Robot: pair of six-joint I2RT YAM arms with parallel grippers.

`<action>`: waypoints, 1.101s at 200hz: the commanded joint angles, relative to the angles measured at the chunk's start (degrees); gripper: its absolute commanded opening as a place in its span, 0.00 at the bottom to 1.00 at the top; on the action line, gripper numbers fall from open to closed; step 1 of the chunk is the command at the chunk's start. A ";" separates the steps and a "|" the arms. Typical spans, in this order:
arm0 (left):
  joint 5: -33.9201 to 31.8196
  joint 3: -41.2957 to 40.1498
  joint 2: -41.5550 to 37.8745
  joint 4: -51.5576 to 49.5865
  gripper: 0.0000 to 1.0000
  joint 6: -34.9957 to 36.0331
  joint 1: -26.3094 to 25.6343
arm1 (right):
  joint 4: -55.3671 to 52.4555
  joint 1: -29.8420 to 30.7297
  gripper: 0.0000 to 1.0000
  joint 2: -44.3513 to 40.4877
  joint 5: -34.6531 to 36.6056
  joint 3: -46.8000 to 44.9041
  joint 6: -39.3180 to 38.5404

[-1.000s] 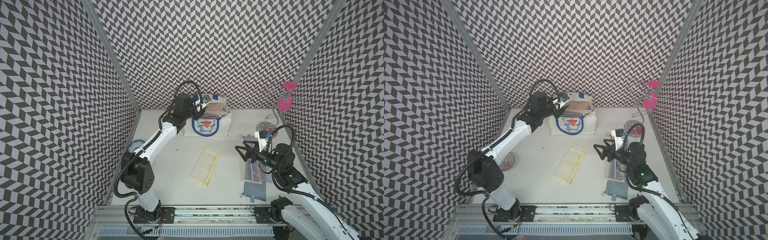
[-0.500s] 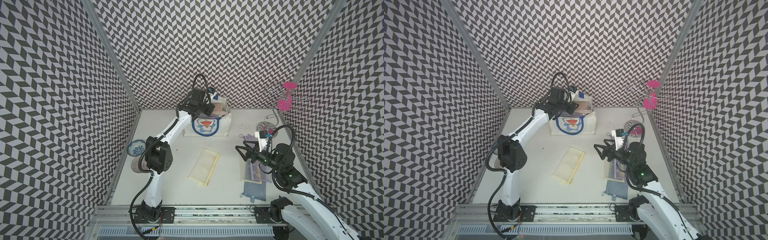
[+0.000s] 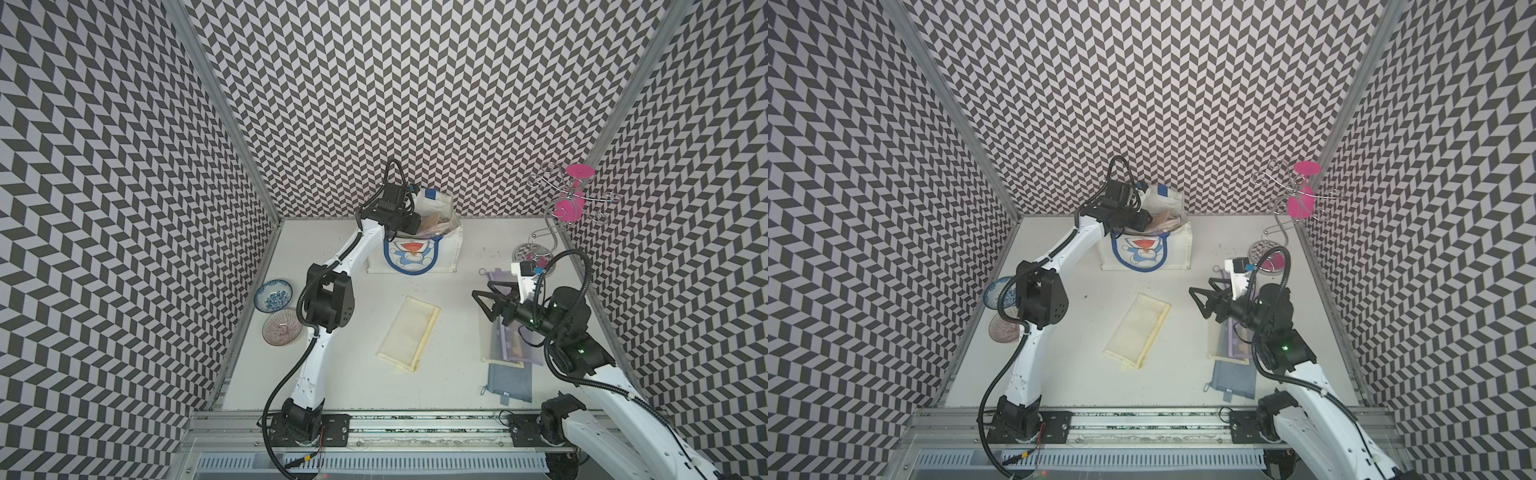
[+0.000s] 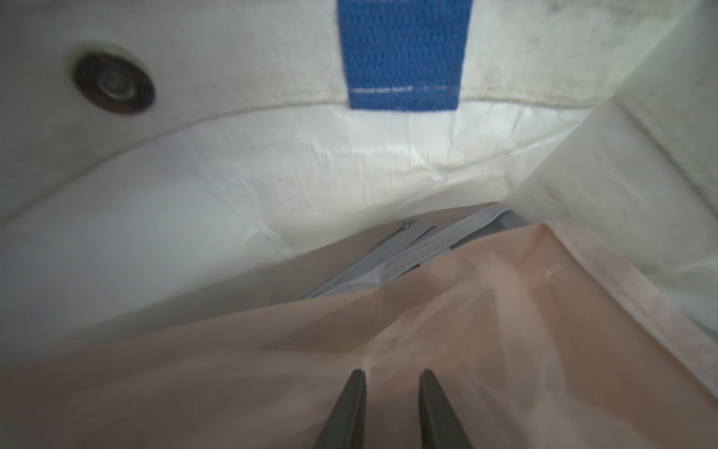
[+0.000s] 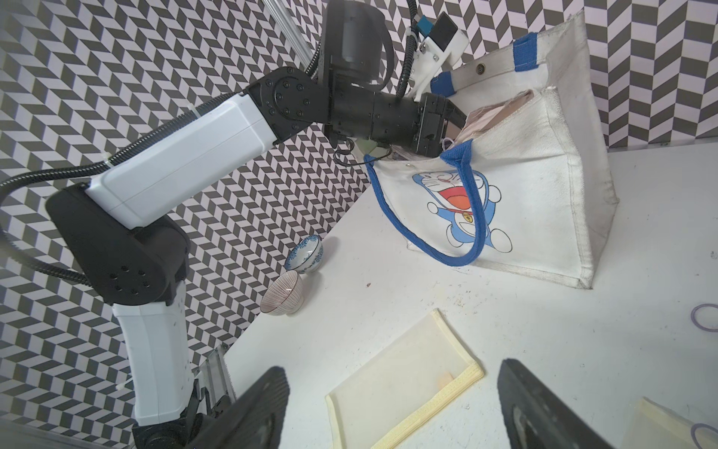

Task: Put the pencil pouch into the canvas bag
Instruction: Place the pencil pouch in the canvas bag, then pick up the pencil pouch from the center of the board.

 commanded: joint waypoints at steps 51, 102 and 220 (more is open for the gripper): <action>-9.62 -3.96 -14.94 -2.91 0.50 2.13 -4.96 | -0.19 -0.76 0.85 1.43 0.08 1.04 1.32; -9.60 -45.14 -47.53 7.86 0.68 -3.77 -8.40 | -0.52 -0.76 0.85 3.43 -2.06 -2.95 2.97; 15.40 -90.93 -56.19 31.51 0.71 -20.63 1.84 | 19.51 13.44 0.86 23.66 -4.90 -12.81 14.66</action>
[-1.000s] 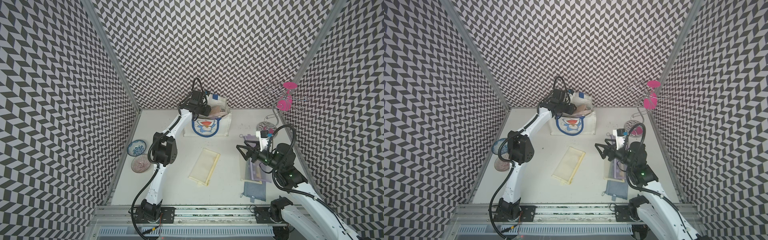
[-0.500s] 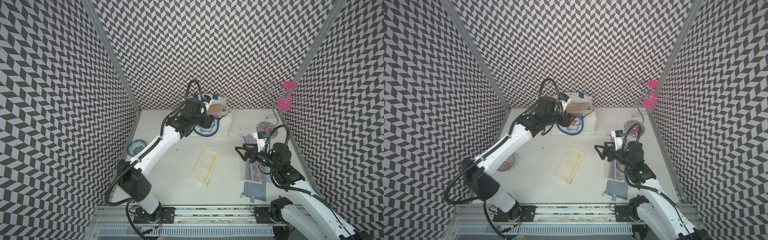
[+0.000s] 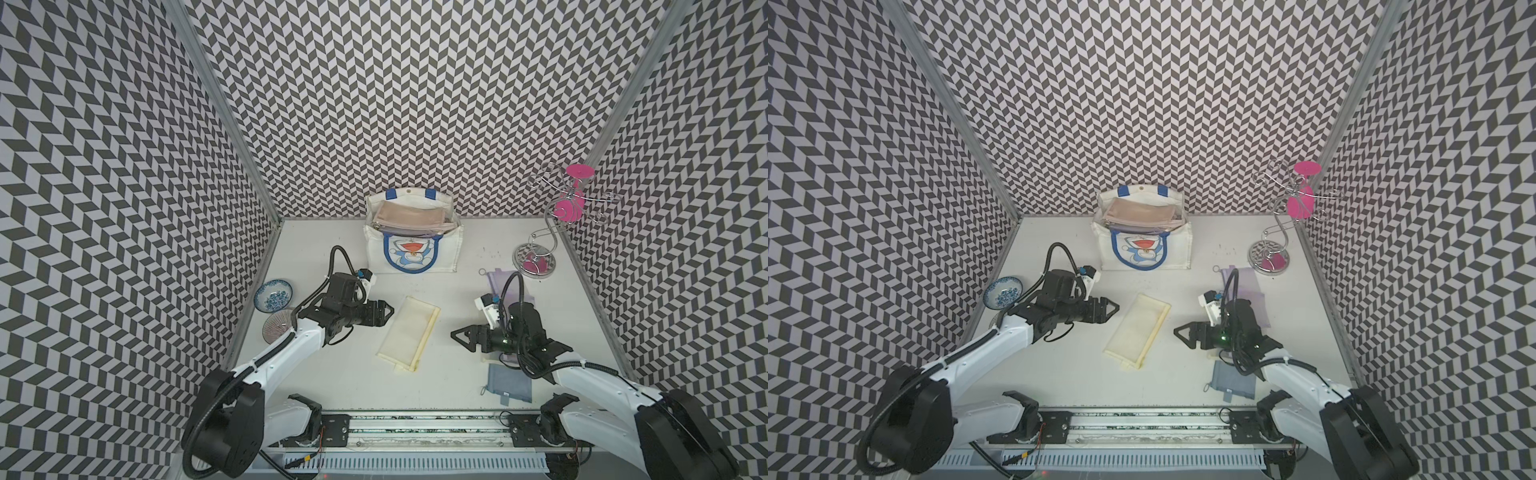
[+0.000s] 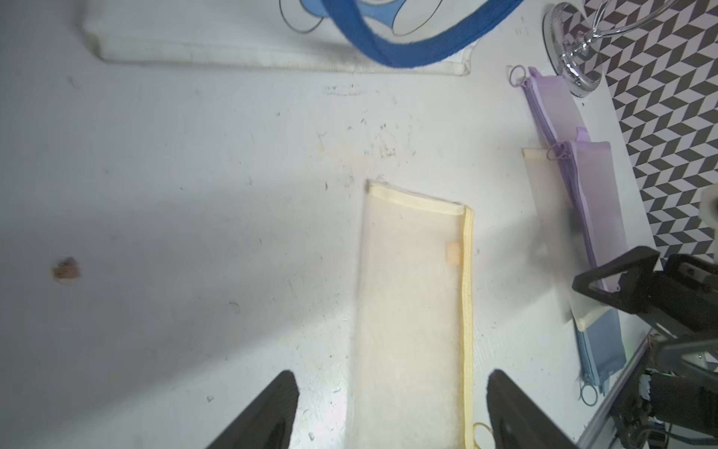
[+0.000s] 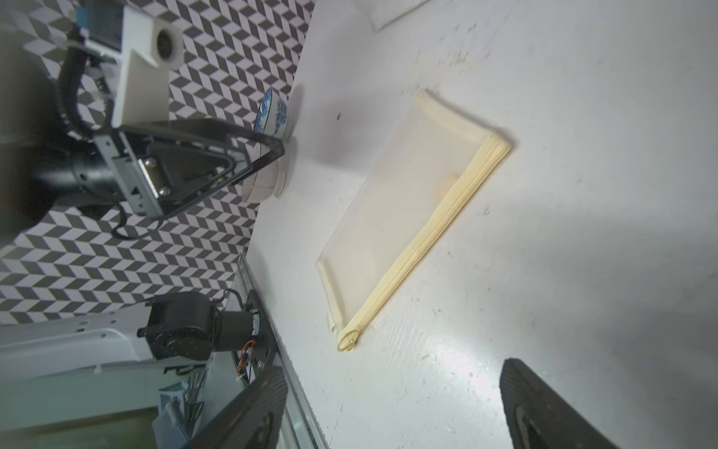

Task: Put the pencil pouch into the canvas bag
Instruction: Pick up the pencil pouch from the center of the board.

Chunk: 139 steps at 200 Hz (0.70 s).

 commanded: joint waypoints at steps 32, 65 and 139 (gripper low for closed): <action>3.30 -2.19 10.90 15.08 0.65 -3.73 -2.48 | 17.91 5.08 0.83 10.74 0.58 -0.42 6.81; 1.70 -4.07 14.09 17.70 0.65 -6.06 -6.46 | 20.56 6.77 0.82 14.86 1.39 -0.91 7.24; 2.34 -9.74 15.63 26.69 0.63 -13.22 -14.65 | 27.82 8.17 0.78 25.84 1.70 -1.67 8.52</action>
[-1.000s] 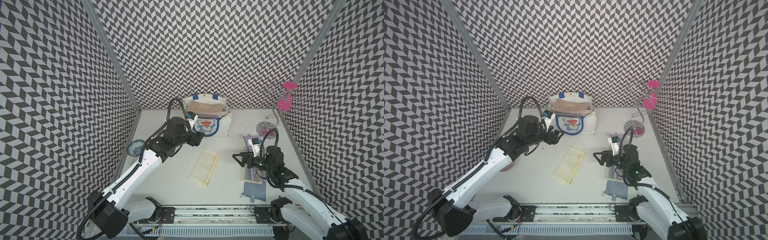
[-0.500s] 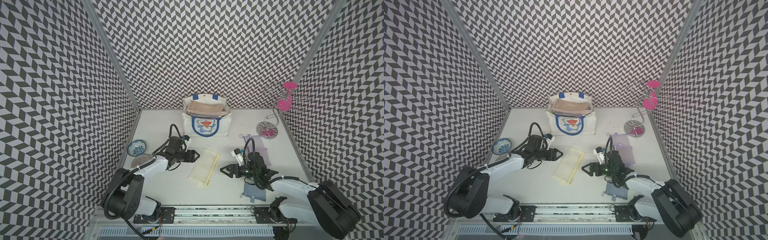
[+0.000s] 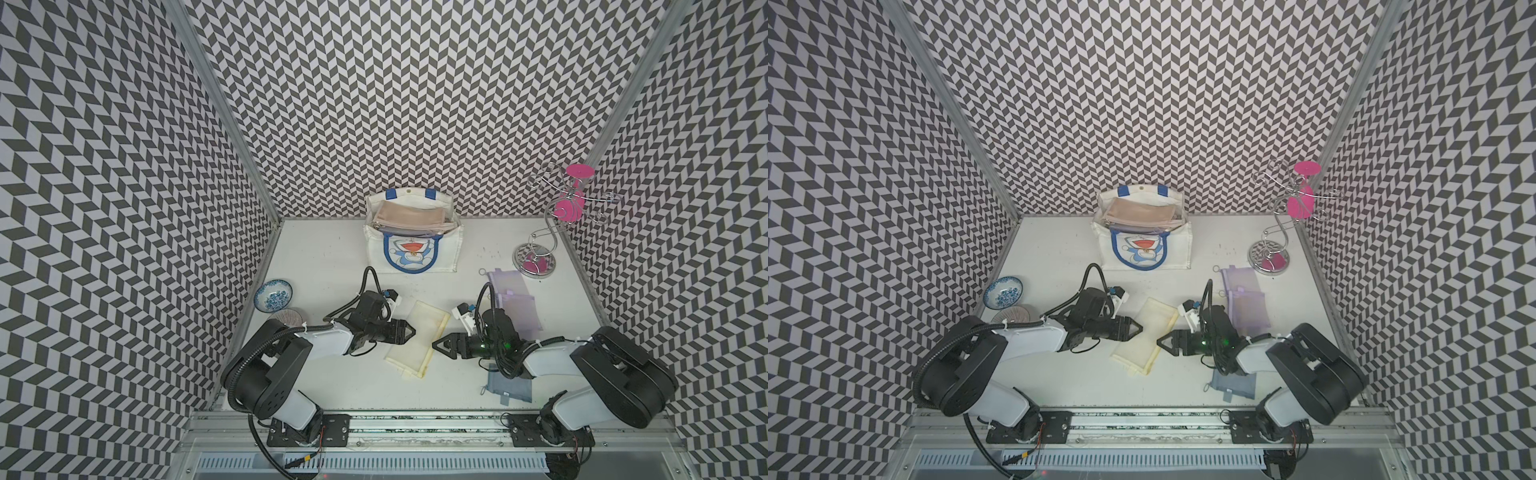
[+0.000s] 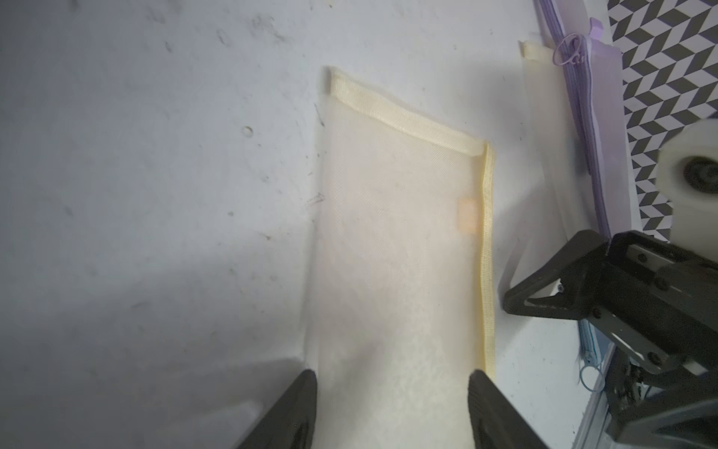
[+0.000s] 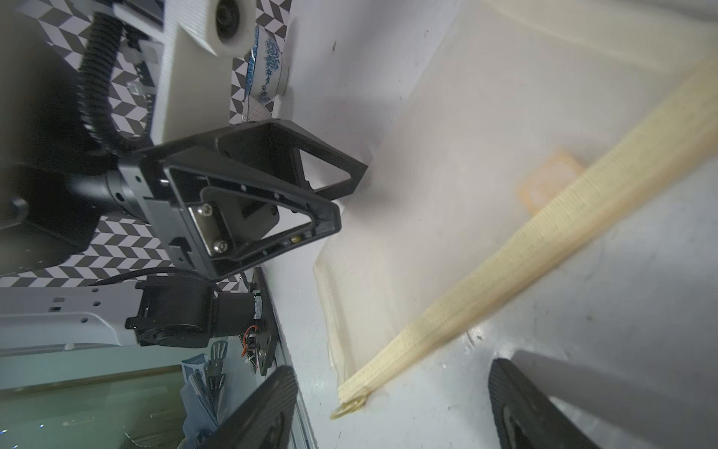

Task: Put the pencil pouch into the canvas bag
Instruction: Pick up the pencil pouch from the center of the board.

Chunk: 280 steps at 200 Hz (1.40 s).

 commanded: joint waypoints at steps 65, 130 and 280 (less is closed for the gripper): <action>5.47 -3.25 0.96 12.63 0.54 -11.38 -4.88 | 3.78 0.44 0.76 4.32 1.75 -0.76 0.89; 2.54 0.25 -1.94 5.22 0.00 -6.79 -4.68 | -0.55 0.43 0.75 -0.09 2.81 -0.28 -1.01; -29.99 45.12 -9.40 -23.28 0.00 60.75 -5.66 | -31.35 -1.67 0.87 -40.66 20.73 14.15 -16.60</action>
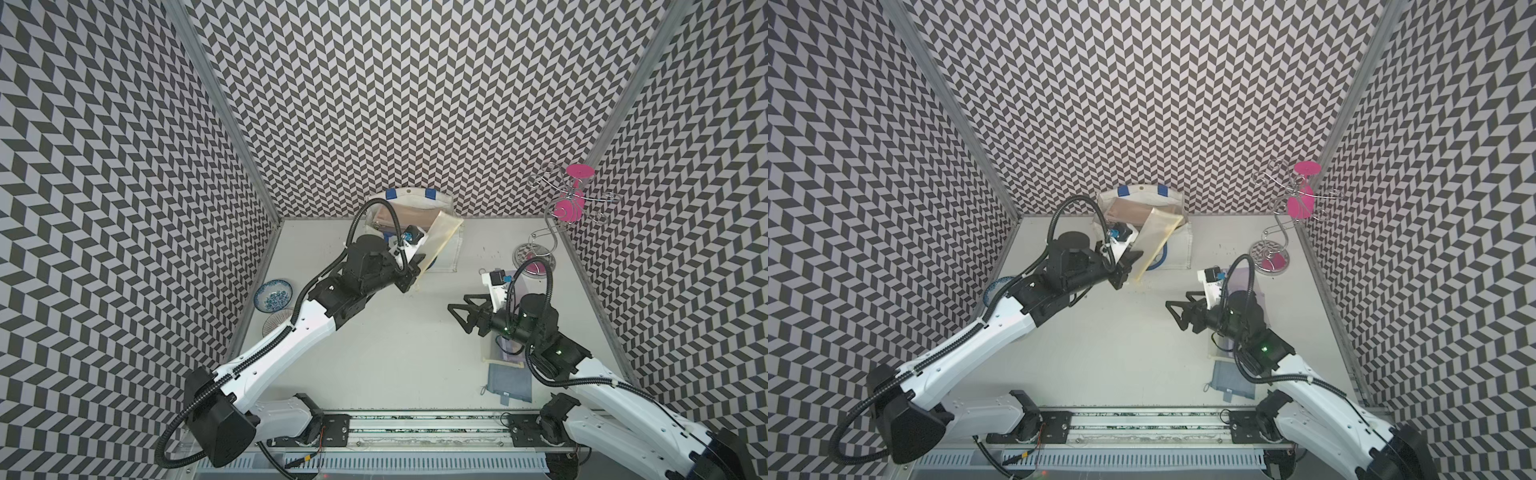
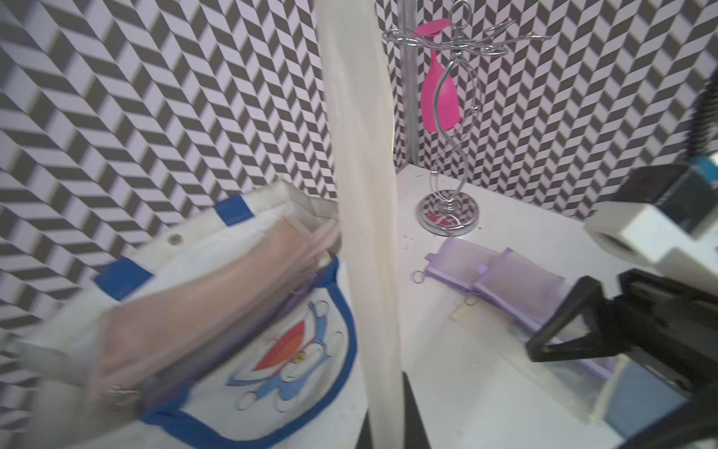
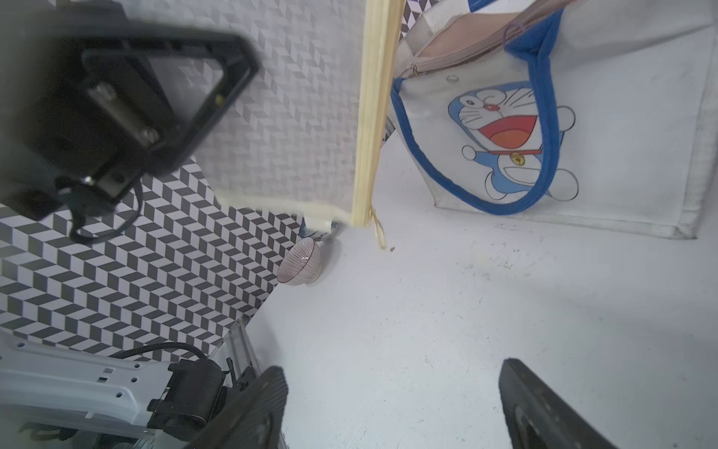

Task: Put the pencil pouch into the canvas bag
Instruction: Pick up the pencil pouch from the center of the board, then place the pencil pouch in the canvas bag.

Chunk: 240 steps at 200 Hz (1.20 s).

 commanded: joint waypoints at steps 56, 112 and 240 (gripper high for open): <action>-21.33 13.94 20.04 19.45 0.00 47.52 3.28 | -2.84 -3.84 0.87 -1.64 -0.57 2.19 -3.30; -16.62 21.74 32.76 21.03 0.00 53.88 8.50 | -3.31 -9.98 0.87 -2.25 -5.37 1.68 -4.42; -2.08 19.73 32.63 10.26 0.35 46.19 12.68 | -0.08 -14.93 0.85 -1.49 -9.95 0.14 -2.92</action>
